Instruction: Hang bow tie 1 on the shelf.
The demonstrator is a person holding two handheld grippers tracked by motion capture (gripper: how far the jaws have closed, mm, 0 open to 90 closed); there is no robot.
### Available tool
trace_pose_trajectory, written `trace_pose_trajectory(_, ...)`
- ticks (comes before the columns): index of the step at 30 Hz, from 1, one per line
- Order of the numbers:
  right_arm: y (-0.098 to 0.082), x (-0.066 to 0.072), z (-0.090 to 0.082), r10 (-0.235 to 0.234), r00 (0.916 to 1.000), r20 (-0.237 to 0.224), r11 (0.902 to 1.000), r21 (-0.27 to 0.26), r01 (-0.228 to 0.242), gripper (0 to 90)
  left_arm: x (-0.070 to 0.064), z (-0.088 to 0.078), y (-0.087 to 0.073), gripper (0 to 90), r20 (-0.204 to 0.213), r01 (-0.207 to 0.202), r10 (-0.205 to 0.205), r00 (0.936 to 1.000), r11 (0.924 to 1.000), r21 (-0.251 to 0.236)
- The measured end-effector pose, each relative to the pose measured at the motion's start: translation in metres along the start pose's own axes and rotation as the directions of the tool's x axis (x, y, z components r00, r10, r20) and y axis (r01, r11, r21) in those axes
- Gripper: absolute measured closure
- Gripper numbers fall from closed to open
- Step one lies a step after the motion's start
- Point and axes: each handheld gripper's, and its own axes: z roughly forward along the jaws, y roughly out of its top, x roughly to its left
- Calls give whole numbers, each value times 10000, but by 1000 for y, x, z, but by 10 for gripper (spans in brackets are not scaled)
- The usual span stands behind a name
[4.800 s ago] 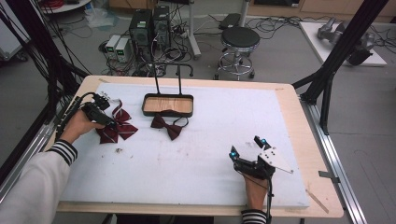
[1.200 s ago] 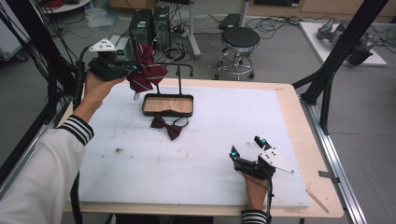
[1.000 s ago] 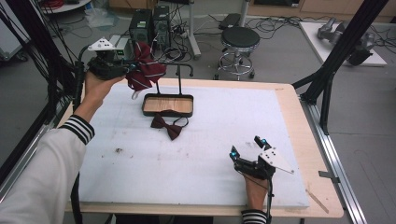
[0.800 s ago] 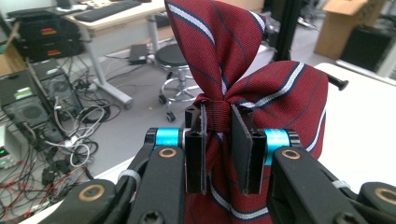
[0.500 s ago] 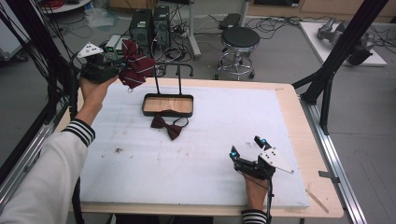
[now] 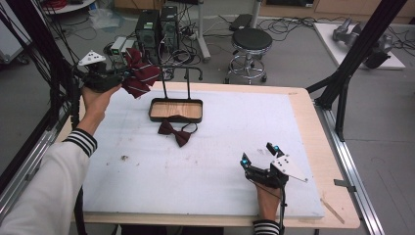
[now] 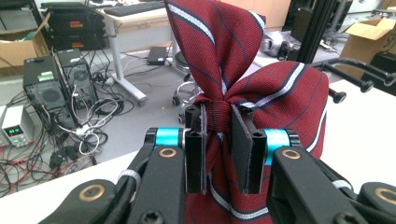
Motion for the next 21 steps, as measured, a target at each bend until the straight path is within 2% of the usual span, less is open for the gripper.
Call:
trace_pose_trajectory(4,0,0,0,7,10000,1,10000,3,-7,35,2,-1,-10,760,170,115,-117,9998,9999,104)
trace_pose_trajectory(10,0,0,0,-37,10000,1,10000,9,37,35,1,0,-27,760,341,-23,8,9994,9990,445)
trace_pose_trajectory(17,0,0,0,-43,10000,0,10000,9,43,35,-2,3,-33,760,354,-184,159,9992,9973,708)
trace_pose_trajectory(21,0,0,0,-47,10000,10,10000,-9,47,35,-1,4,-39,760,360,-46,18,9994,9970,770)
